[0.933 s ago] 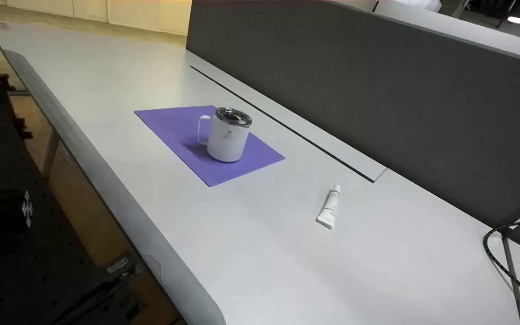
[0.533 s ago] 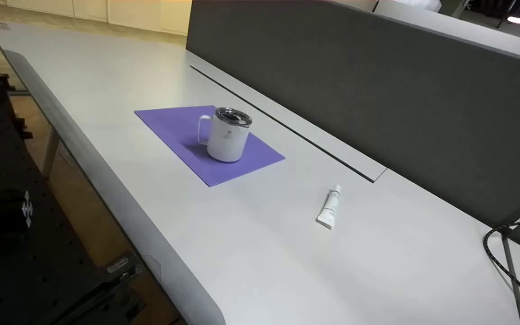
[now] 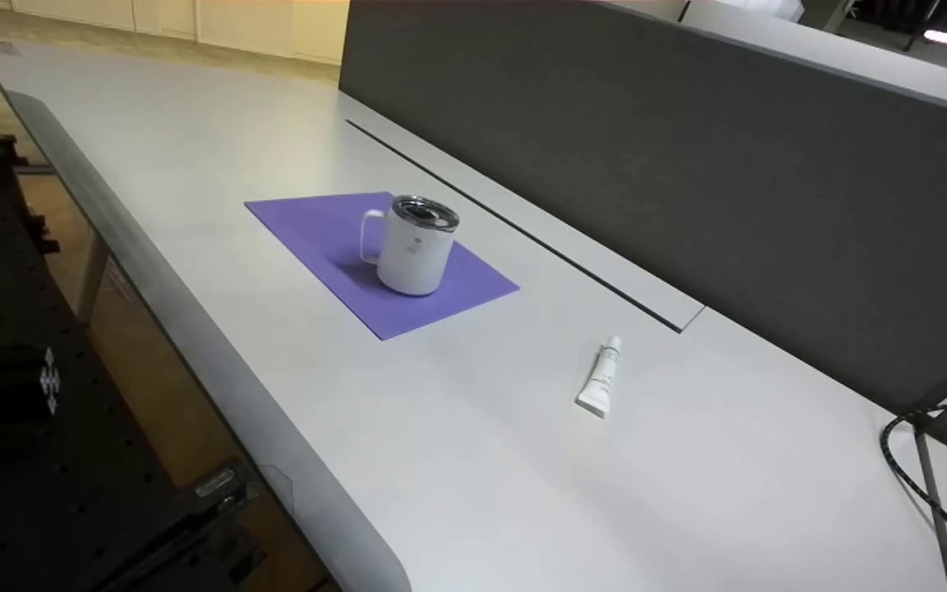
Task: Close the lid of the cup
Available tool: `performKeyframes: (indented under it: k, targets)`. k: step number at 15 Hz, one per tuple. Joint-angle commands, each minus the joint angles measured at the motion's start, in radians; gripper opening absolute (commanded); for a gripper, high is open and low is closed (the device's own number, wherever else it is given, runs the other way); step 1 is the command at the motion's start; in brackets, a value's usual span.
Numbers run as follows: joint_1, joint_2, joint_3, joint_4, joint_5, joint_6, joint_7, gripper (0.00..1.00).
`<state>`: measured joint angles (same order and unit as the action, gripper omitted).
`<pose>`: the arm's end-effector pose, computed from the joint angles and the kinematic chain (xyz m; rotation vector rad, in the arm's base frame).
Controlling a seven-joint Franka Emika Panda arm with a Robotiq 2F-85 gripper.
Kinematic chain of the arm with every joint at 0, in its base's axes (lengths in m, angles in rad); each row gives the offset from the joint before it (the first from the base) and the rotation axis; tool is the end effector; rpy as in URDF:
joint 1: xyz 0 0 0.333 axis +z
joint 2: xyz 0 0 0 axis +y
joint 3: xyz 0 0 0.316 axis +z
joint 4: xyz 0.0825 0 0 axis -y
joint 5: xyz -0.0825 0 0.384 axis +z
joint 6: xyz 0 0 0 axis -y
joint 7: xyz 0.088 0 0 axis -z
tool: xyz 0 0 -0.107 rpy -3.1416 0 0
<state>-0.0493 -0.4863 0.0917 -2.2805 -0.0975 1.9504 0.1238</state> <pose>0.4217 0.0164 0.5539 3.0067 -0.0895 0.2473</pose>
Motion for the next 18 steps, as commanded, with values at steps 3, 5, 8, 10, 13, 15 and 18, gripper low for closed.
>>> performKeyframes:
  k: [3, 5, 8, 10, 13, 15, 18]
  targets:
    - [-0.009, 0.177, -0.092, -0.023, -0.011, 0.188, -0.095, 0.45]
    - [-0.014, 0.233, -0.113, -0.04, -0.006, 0.261, -0.113, 0.31]
    - [-0.016, 0.296, -0.129, -0.071, -0.01, 0.338, -0.129, 0.11]
    - [-0.018, 0.323, -0.135, -0.093, -0.015, 0.369, -0.134, 0.01]
    - [-0.025, 0.354, -0.14, -0.104, -0.03, 0.366, -0.118, 0.0]
    - [-0.017, 0.36, -0.14, -0.099, -0.017, 0.36, -0.124, 0.01]
    - [-0.024, 0.371, -0.142, -0.099, -0.033, 0.347, -0.12, 0.01]
